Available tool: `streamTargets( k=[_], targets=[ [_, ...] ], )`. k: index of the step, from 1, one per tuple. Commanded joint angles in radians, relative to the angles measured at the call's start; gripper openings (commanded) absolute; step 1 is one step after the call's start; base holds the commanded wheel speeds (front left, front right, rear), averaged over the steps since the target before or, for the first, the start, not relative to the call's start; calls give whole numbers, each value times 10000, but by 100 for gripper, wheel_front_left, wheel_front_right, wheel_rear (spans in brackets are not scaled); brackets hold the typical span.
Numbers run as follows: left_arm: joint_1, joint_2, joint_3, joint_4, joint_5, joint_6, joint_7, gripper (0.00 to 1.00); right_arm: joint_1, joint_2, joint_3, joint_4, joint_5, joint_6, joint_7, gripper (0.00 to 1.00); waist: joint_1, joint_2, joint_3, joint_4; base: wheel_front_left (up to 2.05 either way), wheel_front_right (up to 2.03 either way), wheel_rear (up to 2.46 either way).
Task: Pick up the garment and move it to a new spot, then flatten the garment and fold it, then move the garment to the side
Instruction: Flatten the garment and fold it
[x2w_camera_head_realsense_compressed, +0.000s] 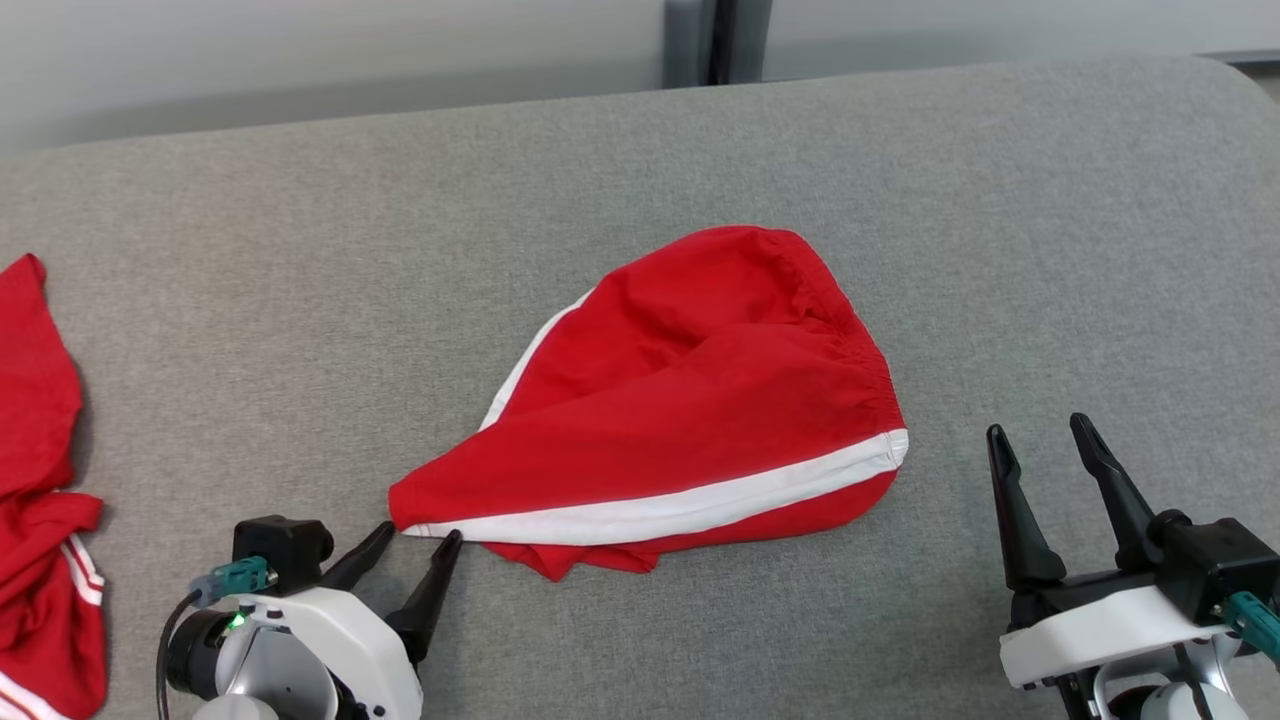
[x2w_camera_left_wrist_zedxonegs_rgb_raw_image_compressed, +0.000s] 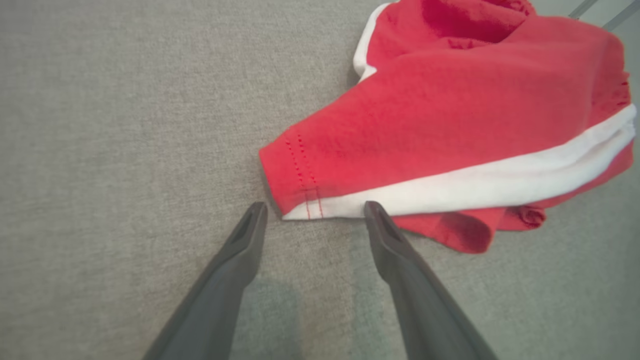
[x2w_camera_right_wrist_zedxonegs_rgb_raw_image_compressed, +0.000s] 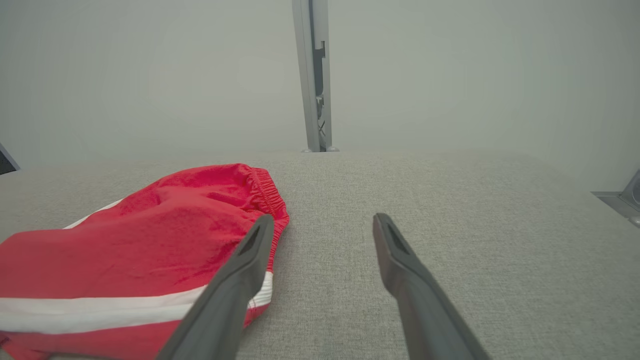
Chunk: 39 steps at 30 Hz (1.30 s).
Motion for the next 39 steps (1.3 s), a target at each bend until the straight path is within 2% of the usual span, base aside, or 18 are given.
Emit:
streamTargets(
  k=[1,5,6,7,11,15,16,20,23,31,32,33,34,35,39],
  targets=[
    [-260,37,47,216,-85,-92,-41,100,-179,-45,-41,53,36,1,-126,100,0,0,195,-136,0,0,0],
    [-383,48,39,425,-90,-163,-124,98,-226,-83,-89,123,70,1,-190,100,0,0,293,-169,0,0,0],
    [-383,68,2,433,-119,-226,-101,30,-248,-97,-106,132,76,1,-201,100,0,0,307,-165,0,0,0],
    [-386,88,-16,411,-128,-275,-138,0,-266,-110,-127,149,89,1,-205,100,0,0,315,-157,0,0,0],
    [-379,193,-64,240,-66,-296,-69,0,-336,-252,6,222,275,1,-7,100,0,0,307,-78,0,0,0],
    [-347,248,-115,-52,-21,-204,-6,0,-585,-968,774,419,931,1,468,100,0,0,320,48,0,0,0],
    [-347,248,-115,-52,-21,-204,-6,0,-585,-968,774,419,931,1,468,100,0,0,320,48,0,0,0],
    [-478,270,-209,-304,71,-175,99,0,-1099,-1989,1991,931,1728,1,916,100,0,0,431,232,0,0,0],
    [-602,279,-256,-375,104,-161,109,0,-1550,-2523,2863,1458,2365,1,1053,100,0,0,533,351,0,0,0],
    [-689,235,-327,-438,95,-203,28,0,-2565,-3318,4804,2479,3934,1,960,100,0,0,701,570,0,0,0],
    [-692,243,-331,-441,122,-179,1,0,-2613,-3380,5046,2511,4180,1,933,69,0,0,707,581,0,0,0],
    [-686,234,-327,-445,113,-160,-16,0,-2687,-3496,5218,2505,4295,1,813,43,0,0,712,588,0,0,0],
    [-688,237,-315,-466,121,-144,-63,0,-2771,-3612,5277,2540,4401,-1,660,19,0,0,716,592,0,0,0],
    [-703,251,-297,-493,143,-117,-110,0,-2792,-3681,5388,2538,4565,-1,558,0,0,0,713,600,0,0,0],
    [-806,342,-212,-744,338,0,-418,0,-2820,-3929,5285,2363,4689,-1,-303,0,0,0,675,621,0,0,0]
  ],
)
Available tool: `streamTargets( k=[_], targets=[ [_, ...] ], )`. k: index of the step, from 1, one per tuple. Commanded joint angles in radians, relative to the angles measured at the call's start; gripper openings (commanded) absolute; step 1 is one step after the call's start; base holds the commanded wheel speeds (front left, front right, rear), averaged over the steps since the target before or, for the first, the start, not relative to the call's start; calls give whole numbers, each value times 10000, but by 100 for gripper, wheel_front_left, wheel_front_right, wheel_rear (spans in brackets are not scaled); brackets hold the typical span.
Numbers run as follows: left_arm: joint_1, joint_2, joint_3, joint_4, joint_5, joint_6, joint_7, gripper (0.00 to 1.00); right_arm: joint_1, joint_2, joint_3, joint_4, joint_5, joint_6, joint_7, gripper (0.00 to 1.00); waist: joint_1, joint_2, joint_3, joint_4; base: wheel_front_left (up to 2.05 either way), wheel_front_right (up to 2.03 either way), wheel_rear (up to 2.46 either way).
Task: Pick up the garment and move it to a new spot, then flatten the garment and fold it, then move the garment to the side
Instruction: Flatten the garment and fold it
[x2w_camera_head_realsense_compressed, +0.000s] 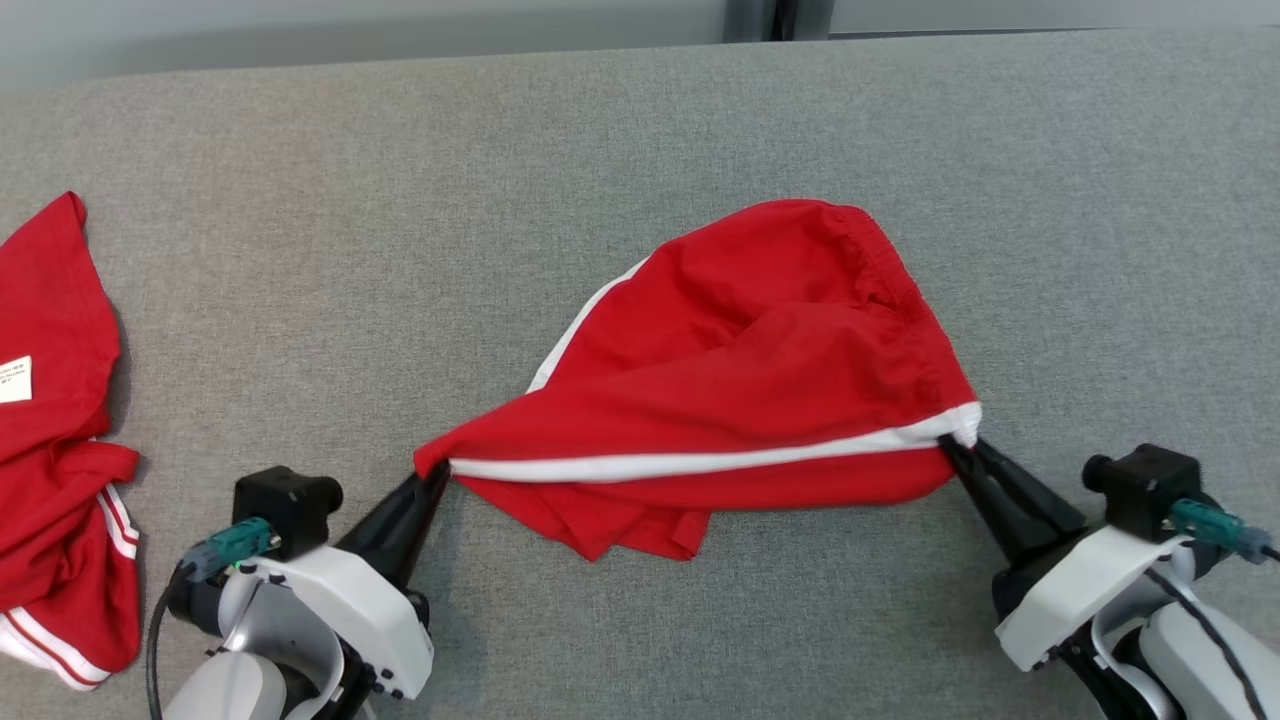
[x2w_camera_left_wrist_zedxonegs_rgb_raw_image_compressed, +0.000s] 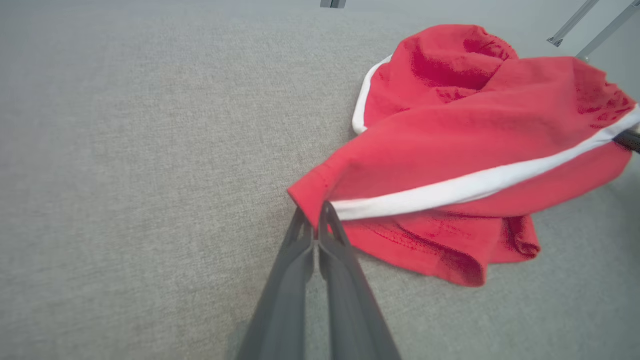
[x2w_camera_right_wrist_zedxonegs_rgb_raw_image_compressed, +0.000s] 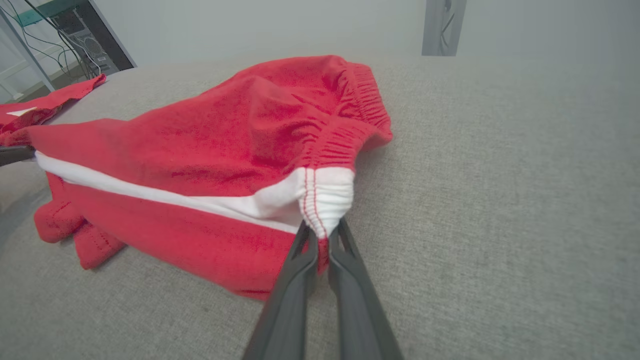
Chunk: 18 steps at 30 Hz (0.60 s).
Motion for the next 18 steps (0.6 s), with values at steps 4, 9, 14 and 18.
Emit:
streamTargets(
  k=[4,9,14,18],
  targets=[
    [-249,42,207,-567,269,296,-521,0,89,-102,-395,-352,80,-2,-521,0,0,0,-134,-5,0,0,0],
    [-519,10,466,-1568,515,575,-1019,0,99,47,-1059,-1490,518,-1,-765,0,0,0,-411,35,0,0,0],
    [-964,-182,760,-2640,537,862,-1347,0,-36,23,-1686,-2864,880,-1,-780,0,0,0,-713,56,0,0,0],
    [-1313,-315,948,-3442,541,1022,-1516,0,-235,-2,-2117,-3928,862,-1,-627,0,0,0,-954,62,0,0,0]
  ],
)
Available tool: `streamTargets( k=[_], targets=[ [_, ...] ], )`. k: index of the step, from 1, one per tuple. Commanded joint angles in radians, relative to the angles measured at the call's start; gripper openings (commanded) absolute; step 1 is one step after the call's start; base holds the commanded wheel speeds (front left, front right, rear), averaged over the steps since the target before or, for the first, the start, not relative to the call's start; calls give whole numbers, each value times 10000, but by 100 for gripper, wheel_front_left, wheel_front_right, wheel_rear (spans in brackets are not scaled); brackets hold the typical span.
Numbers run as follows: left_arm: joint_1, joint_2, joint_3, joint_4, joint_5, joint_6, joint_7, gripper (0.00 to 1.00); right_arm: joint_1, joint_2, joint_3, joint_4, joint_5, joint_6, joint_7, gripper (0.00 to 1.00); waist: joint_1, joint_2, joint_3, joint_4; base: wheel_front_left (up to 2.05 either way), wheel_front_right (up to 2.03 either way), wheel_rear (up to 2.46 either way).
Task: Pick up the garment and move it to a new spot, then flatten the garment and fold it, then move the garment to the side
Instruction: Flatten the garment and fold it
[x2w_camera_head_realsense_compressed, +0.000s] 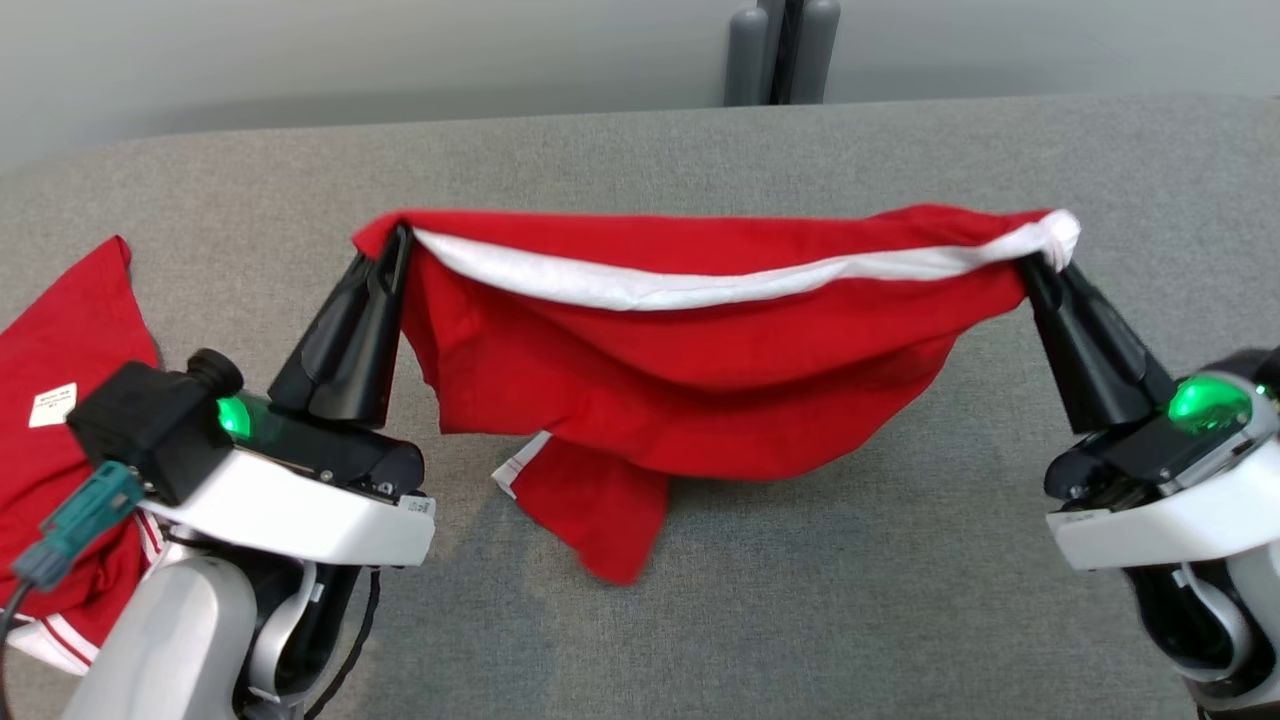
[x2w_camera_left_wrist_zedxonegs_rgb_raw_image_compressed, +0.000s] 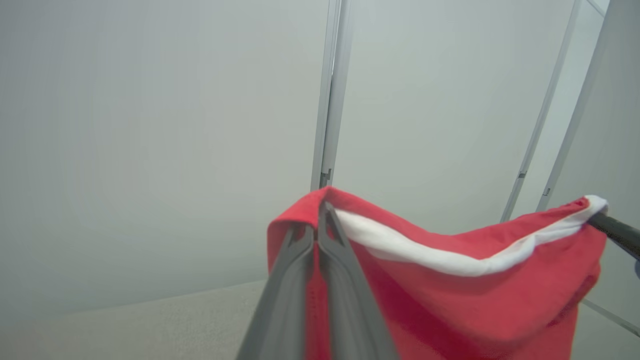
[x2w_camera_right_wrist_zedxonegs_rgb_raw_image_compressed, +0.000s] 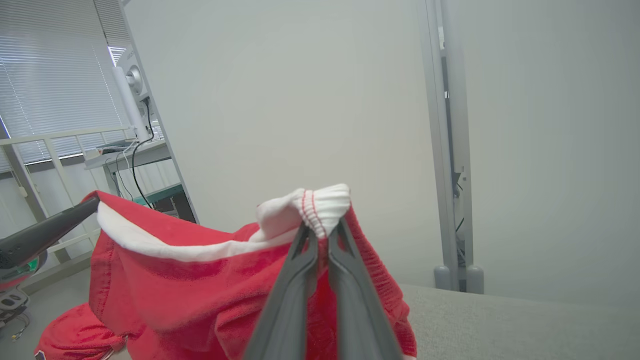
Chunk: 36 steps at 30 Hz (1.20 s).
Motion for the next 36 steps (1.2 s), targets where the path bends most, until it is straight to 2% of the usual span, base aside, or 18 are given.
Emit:
streamTargets(
  k=[1,6,13,17,20,24,29,31,35,36],
  targets=[
    [-191,36,121,-261,39,109,-58,0,-126,-31,-183,-341,-29,1,77,0,0,0,-133,-3,0,0,0],
    [-330,-5,258,-1093,125,318,-126,0,-30,55,-687,-1290,-231,1,278,0,0,0,-328,13,0,0,0],
    [-304,120,501,-2075,291,621,-45,0,337,578,-1499,-2457,-459,1,698,0,0,0,-452,18,0,0,0],
    [-566,125,467,-2174,327,614,24,0,365,926,-1842,-2543,-655,1,942,0,0,0,-378,6,0,0,0],
    [-934,149,384,-1870,299,444,79,0,6,1126,-1985,-2300,-923,1,1116,0,0,0,-252,-22,0,0,0],
    [-2072,89,262,-768,67,-19,155,0,-922,1149,-1965,-1433,-1371,1,1261,0,0,0,75,-43,0,0,0],
    [-4427,-216,67,1551,-25,-724,14,0,-2848,1202,-1493,372,-1332,1,1181,0,0,0,665,-5,0,0,0],
    [-5519,-388,-28,2742,1,-1022,-102,0,-3798,1036,-1253,1293,-1456,1,1068,0,0,0,942,21,0,0,0],
    [-7836,-778,-191,5325,259,-1438,-523,0,-5806,1159,-703,3296,-1180,1,839,0,0,0,1476,52,0,0,0],
    [-8946,-883,-199,6634,394,-1544,-813,0,-6888,1323,-439,4392,-1110,1,617,0,0,0,1693,-25,0,0,0]
  ],
)
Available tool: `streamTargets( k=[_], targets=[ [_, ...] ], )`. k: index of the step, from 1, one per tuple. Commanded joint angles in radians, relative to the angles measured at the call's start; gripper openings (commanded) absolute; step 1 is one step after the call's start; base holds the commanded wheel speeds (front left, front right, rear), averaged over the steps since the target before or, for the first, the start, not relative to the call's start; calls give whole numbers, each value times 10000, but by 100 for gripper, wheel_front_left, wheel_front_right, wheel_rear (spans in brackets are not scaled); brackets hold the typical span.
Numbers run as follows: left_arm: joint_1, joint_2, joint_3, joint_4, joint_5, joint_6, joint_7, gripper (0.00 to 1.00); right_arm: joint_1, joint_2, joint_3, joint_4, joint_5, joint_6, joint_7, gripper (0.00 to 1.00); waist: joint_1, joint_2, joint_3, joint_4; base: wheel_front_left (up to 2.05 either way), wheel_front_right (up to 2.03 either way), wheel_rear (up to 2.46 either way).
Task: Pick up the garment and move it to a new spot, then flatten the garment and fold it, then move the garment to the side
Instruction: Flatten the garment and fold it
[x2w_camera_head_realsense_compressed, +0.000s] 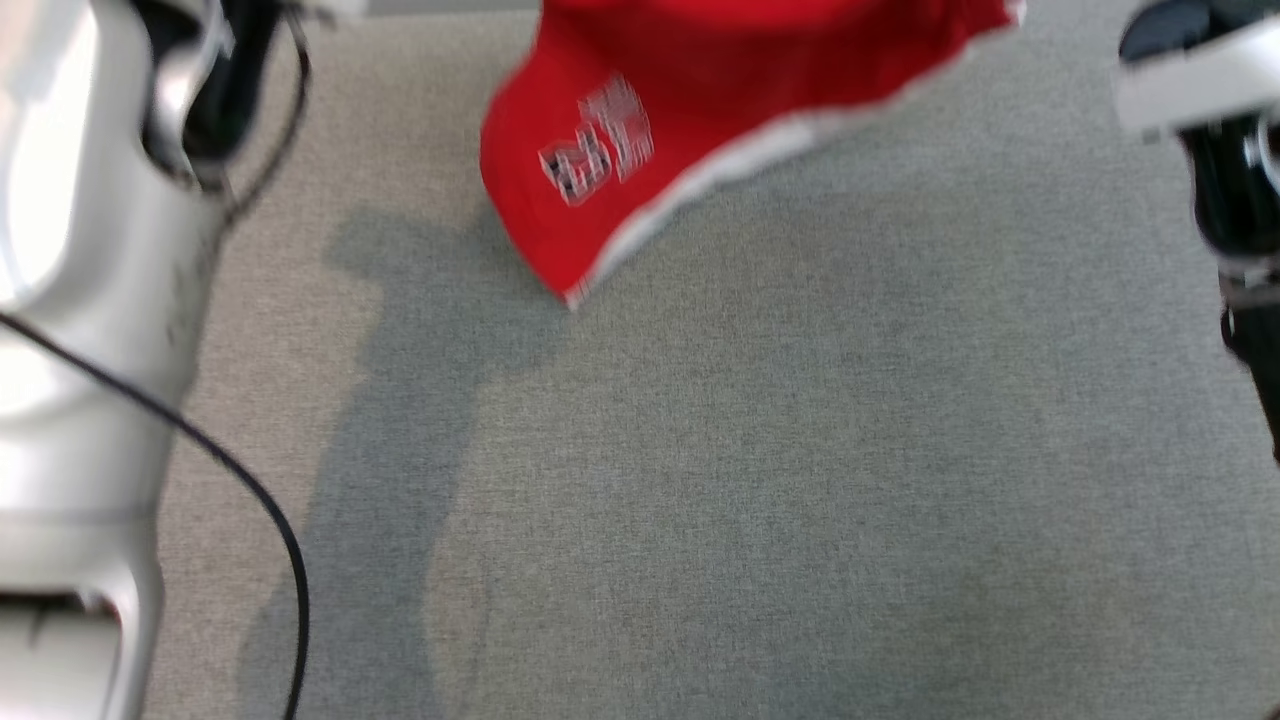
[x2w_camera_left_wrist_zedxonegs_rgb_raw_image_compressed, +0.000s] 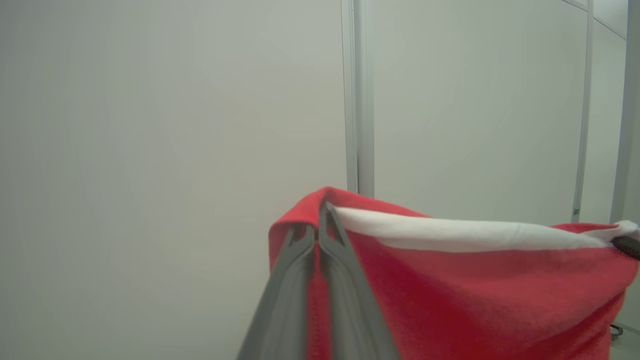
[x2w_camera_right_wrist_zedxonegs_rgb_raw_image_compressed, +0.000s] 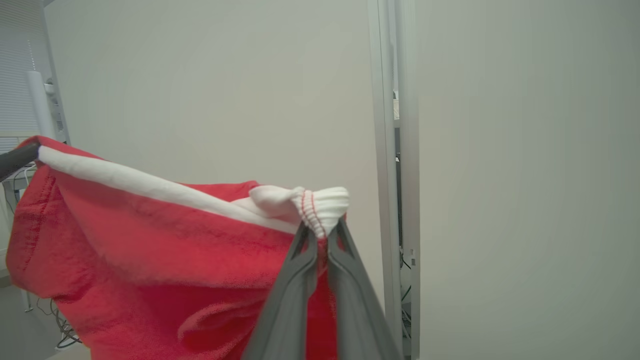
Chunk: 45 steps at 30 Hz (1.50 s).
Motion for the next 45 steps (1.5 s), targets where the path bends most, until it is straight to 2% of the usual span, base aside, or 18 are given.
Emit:
streamTargets(
  k=[1,5,10,18,23,29,35,41,45],
  targets=[
    [-903,-32,-30,1076,159,-118,-241,0,-868,200,126,1008,134,1,-267,0,0,0,338,-98,0,0,0],
    [-2518,-227,-49,3289,295,-235,-772,0,-2585,839,350,3269,244,1,-767,0,0,0,412,-259,0,0,0],
    [-3540,-374,-60,5228,232,-343,-1185,0,-3728,1567,809,5269,371,1,-1021,0,0,0,534,-352,0,0,0],
    [-3782,-667,-288,7021,-86,-550,-1215,0,-4203,1896,1452,6913,577,1,-1076,0,0,0,972,-172,0,0,0],
    [-3056,-1024,-634,7566,-415,-628,-1369,0,-3709,1709,2026,6802,748,1,-1083,0,0,0,1249,12,0,0,0],
    [-903,-1194,-1129,6917,-958,-626,-1790,0,-1858,1229,2243,5660,1142,3,-1085,0,0,0,1169,175,0,0,0],
    [1948,-1023,-1212,4855,-1095,-629,-1874,0,898,848,2201,3968,1645,3,-1076,0,0,0,786,299,0,0,0],
    [4847,-545,-1294,2652,-759,-539,-1877,0,3446,469,2479,2385,2043,4,-1072,0,0,0,158,182,0,0,0],
    [6528,-66,-1583,1132,-786,-257,-1223,0,4660,9,2818,1722,2217,3,-1070,0,0,0,-228,141,0,0,0]
  ],
)
